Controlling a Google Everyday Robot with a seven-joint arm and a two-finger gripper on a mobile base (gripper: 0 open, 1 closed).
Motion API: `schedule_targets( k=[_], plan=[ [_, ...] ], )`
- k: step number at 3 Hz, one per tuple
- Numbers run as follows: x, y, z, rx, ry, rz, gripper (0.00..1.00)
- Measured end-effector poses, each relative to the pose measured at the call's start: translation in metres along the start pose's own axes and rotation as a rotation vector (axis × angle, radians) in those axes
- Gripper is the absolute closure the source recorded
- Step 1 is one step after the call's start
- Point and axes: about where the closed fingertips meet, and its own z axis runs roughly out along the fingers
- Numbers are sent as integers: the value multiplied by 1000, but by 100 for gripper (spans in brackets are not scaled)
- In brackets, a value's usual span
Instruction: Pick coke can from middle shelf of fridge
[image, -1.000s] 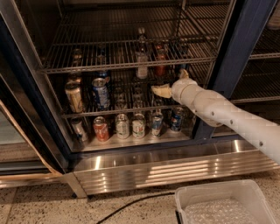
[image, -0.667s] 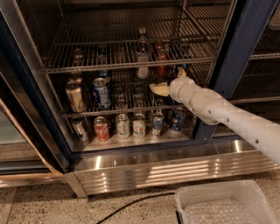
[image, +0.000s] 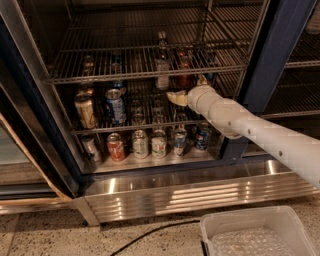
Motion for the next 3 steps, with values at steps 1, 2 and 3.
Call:
schedule_targets(
  k=[1, 2, 3],
  plan=[
    [3, 1, 12, 8, 13, 1, 6],
    [3, 2, 12, 8, 14, 0, 8],
    [3, 3, 12, 6, 12, 0, 15]
  ],
)
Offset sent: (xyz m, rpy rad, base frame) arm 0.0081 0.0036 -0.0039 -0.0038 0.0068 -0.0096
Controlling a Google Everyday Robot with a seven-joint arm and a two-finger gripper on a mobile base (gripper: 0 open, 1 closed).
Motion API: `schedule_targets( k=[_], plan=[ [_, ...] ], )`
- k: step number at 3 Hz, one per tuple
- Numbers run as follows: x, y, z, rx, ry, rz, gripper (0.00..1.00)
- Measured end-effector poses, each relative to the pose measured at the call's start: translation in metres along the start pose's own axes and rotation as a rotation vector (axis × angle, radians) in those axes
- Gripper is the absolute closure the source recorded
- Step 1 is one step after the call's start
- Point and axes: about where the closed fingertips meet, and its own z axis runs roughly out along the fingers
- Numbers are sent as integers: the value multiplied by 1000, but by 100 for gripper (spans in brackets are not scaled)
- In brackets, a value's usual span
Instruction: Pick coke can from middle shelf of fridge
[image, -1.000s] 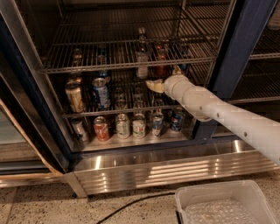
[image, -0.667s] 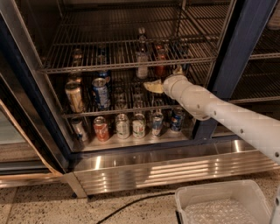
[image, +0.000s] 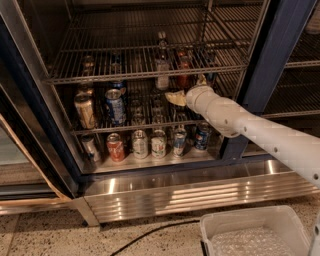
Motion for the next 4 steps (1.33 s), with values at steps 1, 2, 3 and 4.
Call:
schedule_targets(
  k=[1, 2, 3, 4],
  plan=[
    [-1, 2, 4, 3, -9, 7, 27],
    [-5, -3, 14, 27, -23, 26, 35],
    [-11, -9, 27, 60, -41, 46, 39],
    [-14, -13, 40, 92, -49, 56, 38]
  ],
)
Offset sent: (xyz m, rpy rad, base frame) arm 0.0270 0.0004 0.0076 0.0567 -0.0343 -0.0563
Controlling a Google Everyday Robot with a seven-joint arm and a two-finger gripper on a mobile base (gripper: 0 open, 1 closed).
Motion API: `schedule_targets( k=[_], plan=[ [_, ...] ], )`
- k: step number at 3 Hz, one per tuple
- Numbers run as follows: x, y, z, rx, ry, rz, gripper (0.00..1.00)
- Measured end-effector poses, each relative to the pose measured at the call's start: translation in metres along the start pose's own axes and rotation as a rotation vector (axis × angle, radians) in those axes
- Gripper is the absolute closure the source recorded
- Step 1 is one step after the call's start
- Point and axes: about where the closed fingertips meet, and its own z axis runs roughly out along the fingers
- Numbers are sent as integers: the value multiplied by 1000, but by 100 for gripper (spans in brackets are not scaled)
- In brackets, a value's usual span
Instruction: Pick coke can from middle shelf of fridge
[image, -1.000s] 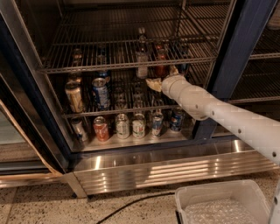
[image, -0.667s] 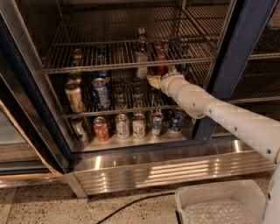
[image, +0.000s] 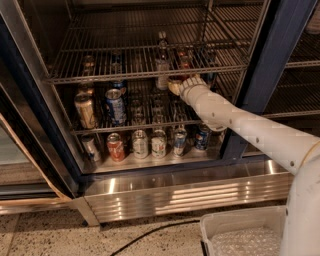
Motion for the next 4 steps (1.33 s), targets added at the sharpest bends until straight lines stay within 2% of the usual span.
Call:
schedule_targets(
  k=[1, 3, 4],
  plan=[
    [1, -3, 13, 36, 5, 5, 34],
    [9, -17, 26, 106, 25, 10, 35],
    [16, -43, 25, 169, 39, 13, 35]
  ],
)
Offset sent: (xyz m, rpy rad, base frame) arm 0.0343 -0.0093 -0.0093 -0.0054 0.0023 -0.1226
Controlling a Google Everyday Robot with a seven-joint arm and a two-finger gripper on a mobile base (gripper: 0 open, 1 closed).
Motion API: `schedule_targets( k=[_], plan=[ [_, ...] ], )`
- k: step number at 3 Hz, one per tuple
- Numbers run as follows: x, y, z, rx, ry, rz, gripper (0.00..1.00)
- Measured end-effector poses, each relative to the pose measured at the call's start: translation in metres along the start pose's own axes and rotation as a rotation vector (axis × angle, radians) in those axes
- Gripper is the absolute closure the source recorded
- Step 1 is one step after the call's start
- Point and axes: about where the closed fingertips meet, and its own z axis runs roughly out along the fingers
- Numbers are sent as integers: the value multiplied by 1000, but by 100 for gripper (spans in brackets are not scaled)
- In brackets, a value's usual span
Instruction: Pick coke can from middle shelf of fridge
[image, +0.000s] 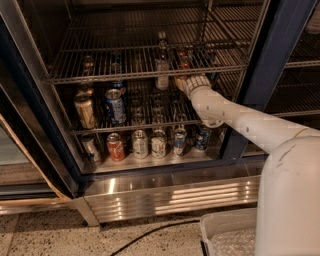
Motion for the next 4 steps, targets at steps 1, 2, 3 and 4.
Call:
schedule_targets(
  k=[1, 2, 3, 4],
  plan=[
    [0, 0, 0, 0, 0, 0, 33],
    [0, 0, 0, 0, 0, 0, 40],
    [0, 2, 0, -4, 0, 0, 58],
    [0, 3, 0, -5, -1, 0, 57]
  ],
)
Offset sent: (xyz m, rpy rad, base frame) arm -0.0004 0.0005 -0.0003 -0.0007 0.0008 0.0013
